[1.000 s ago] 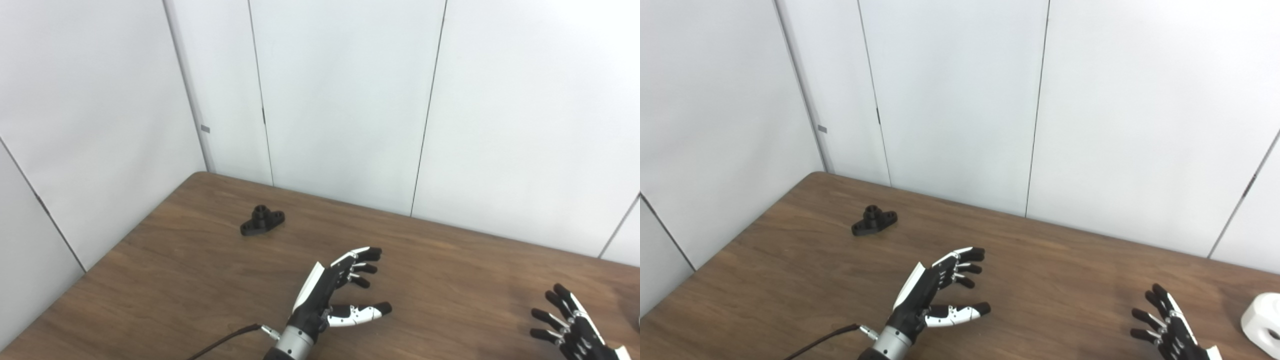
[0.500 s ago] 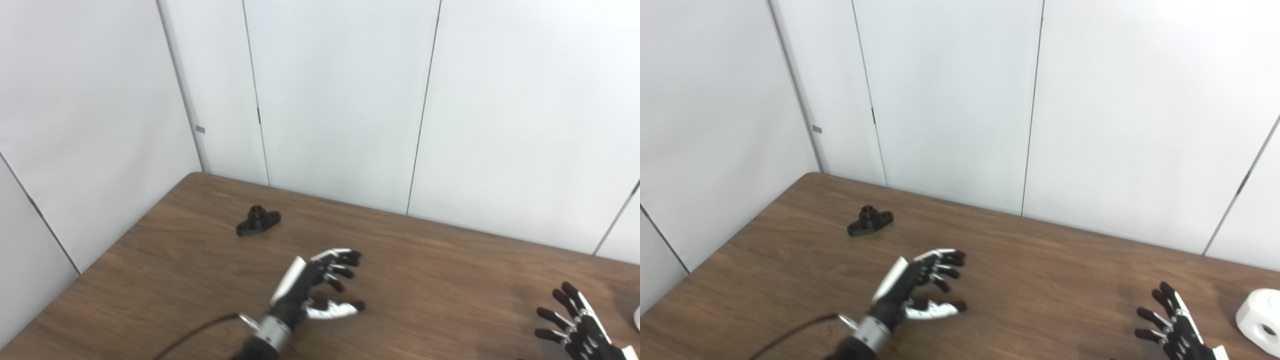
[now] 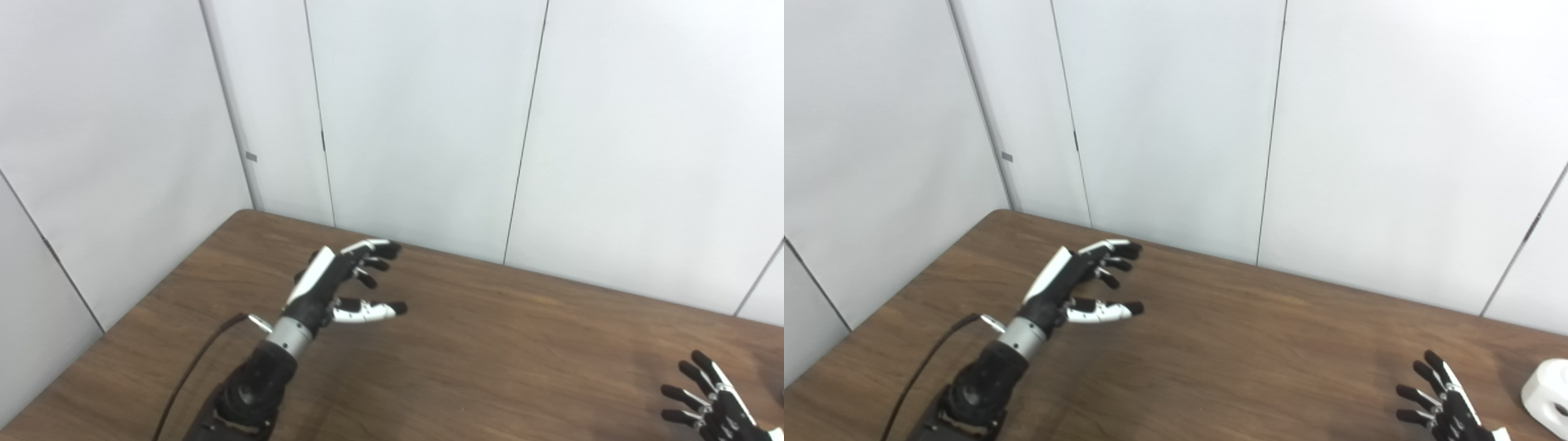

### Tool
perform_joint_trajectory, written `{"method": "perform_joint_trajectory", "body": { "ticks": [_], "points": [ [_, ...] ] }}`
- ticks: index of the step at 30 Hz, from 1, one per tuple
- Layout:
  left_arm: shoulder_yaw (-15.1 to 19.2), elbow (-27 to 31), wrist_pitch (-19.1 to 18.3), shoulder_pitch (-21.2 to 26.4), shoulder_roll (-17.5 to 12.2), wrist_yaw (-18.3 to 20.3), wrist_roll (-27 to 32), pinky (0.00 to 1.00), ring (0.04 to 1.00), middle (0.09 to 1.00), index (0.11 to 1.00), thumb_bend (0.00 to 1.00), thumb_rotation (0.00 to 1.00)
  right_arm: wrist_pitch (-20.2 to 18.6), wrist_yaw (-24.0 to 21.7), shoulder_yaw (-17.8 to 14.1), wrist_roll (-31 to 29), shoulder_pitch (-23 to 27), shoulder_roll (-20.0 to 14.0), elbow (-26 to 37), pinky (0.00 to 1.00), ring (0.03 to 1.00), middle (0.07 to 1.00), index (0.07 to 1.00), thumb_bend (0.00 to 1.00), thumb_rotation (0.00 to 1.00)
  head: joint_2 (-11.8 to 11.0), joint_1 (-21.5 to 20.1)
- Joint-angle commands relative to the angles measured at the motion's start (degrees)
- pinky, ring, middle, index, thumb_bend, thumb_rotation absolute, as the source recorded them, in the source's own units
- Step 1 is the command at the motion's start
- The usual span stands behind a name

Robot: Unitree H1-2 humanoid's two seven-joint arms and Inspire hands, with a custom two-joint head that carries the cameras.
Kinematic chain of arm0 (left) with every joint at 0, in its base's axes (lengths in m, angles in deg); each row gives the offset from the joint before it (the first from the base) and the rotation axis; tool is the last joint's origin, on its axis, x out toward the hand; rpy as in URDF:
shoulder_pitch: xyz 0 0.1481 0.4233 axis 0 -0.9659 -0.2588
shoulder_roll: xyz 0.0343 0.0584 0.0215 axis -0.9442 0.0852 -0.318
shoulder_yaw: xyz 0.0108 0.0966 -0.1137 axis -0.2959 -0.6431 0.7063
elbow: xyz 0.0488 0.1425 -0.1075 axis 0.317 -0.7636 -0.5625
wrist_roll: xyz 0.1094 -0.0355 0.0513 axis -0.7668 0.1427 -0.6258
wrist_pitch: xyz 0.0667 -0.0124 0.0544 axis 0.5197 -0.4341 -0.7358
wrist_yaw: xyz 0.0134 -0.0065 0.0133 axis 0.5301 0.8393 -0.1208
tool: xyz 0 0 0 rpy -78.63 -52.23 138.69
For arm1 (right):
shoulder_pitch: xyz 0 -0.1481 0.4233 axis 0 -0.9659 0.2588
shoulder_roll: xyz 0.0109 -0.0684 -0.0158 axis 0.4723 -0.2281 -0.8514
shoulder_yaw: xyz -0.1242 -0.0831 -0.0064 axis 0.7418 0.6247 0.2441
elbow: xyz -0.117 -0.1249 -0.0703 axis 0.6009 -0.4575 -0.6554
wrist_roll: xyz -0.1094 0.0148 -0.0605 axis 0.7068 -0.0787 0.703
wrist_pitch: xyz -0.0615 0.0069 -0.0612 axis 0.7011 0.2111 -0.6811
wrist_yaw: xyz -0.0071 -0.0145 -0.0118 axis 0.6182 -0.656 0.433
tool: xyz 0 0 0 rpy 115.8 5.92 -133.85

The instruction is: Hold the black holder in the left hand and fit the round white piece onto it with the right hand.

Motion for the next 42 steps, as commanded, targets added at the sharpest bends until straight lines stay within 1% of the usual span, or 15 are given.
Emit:
{"method": "perform_joint_trajectory", "body": {
  "ticks": [1,4,6,8,11,13,17,21,23,25,29,35,36,39,42],
  "points": [
    [1.5,2.8,-0.5,2.9,-2.1,-1.5,-0.9,0.62,0.751,0.803,0.788,0.75,0.09,0.6,0.0,-0.4,-0.4,1.5,-0.4,2.4,0.68,0.804,0.923,0.946,0.63,0.0,0.2,0.0],
    [2.7,2.8,0.0,3.7,-3.4,-2.5,-2.8,0.6,0.75,0.801,0.793,0.75,0.08,0.7,-0.2,-0.4,-0.8,1.6,-0.6,2.2,0.68,0.806,0.928,0.951,0.62,0.0,0.2,0.1],
    [3.8,2.3,-0.1,4.6,-4.1,-3.9,-4.0,0.6,0.749,0.794,0.788,0.76,0.09,0.7,-0.4,-0.5,-1.1,1.7,-0.7,2.2,0.68,0.811,0.932,0.953,0.62,0.0,0.3,0.2],
    [4.8,1.8,-0.3,5.4,-4.7,-4.9,-5.0,0.61,0.752,0.788,0.78,0.78,0.09,0.7,-0.5,-0.5,-1.4,1.7,-0.8,2.2,0.68,0.813,0.935,0.957,0.62,0.0,0.3,0.2],
    [5.7,1.4,-1.7,6.4,-6.1,-5.3,-6.6,0.67,0.785,0.801,0.79,0.76,0.11,0.0,-0.2,-0.4,-1.1,1.8,-0.8,2.9,0.67,0.809,0.933,0.956,0.62,0.0,0.3,0.3],
    [6.2,0.1,-1.2,6.9,-6.9,-5.7,-6.9,0.7,0.804,0.805,0.792,0.76,0.11,0.0,-0.2,-0.3,-1.0,1.7,-0.7,3.0,0.68,0.808,0.934,0.955,0.61,0.0,0.1,0.3],
    [6.3,-1.9,-2.3,7.5,-7.5,-7.4,-9.6,0.76,0.834,0.824,0.797,0.78,0.14,0.2,-0.2,-0.2,-1.0,1.7,-0.7,2.9,0.69,0.804,0.934,0.954,0.61,0.0,0.2,0.2],
    [5.3,-4.4,-2.0,7.5,-8.5,-9.8,-14.3,0.76,0.865,0.859,0.819,0.78,0.17,0.1,-0.3,-0.2,-1.2,1.6,-0.8,2.9,0.68,0.809,0.937,0.959,0.6,0.0,0.2,0.2],
    [5.1,-5.3,-2.1,7.5,-8.8,-10.5,-15.8,0.81,0.896,0.892,0.836,0.78,0.2,-0.1,-0.3,-0.3,-1.1,1.6,-0.9,2.9,0.7,0.813,0.937,0.96,0.6,0.0,0.3,0.1],
    [4.8,-6.0,-3.1,7.6,-9.3,-9.7,-16.4,0.85,0.922,0.914,0.842,0.79,0.2,-0.6,-0.1,-0.5,-1.2,1.4,-0.7,3.3,0.7,0.816,0.937,0.955,0.6,0.0,0.4,0.2],
    [4.0,-6.9,-5.7,8.0,-10.5,-7.6,-16.9,0.87,0.956,0.948,0.863,0.84,0.23,-1.1,0.5,-0.9,-1.1,1.2,-0.4,3.9,0.69,0.807,0.922,0.929,0.62,0.0,0.5,0.2],
    [1.3,-8.1,-11.5,9.1,-12.4,-4.7,-18.8,0.89,0.993,0.981,0.881,0.9,0.32,-1.8,0.4,-1.0,-0.8,0.7,-0.6,4.7,0.68,0.8,0.922,0.929,0.61,0.0,0.8,0.1],
    [0.7,-8.8,-12.1,9.4,-12.8,-4.5,-19.3,0.89,0.997,0.985,0.881,0.9,0.32,-2.0,0.4,-1.1,-0.7,0.6,-0.6,4.8,0.68,0.802,0.922,0.929,0.61,0.0,0.8,0.1],
    [-0.9,-10.4,-13.2,9.9,-13.7,-3.9,-20.6,0.86,0.996,0.989,0.858,0.93,0.36,-2.6,0.5,-1.2,-0.6,0.5,-0.5,5.1,0.68,0.801,0.921,0.931,0.62,0.0,0.8,0.1],
    [-2.3,-12.0,-14.1,10.3,-14.5,-3.9,-21.5,0.89,1.0,0.997,0.851,0.98,0.39,-2.5,0.5,-1.3,-0.5,0.4,-0.6,5.3,0.68,0.79,0.922,0.928,0.62,0.0,1.1,-0.1]
  ]
}}
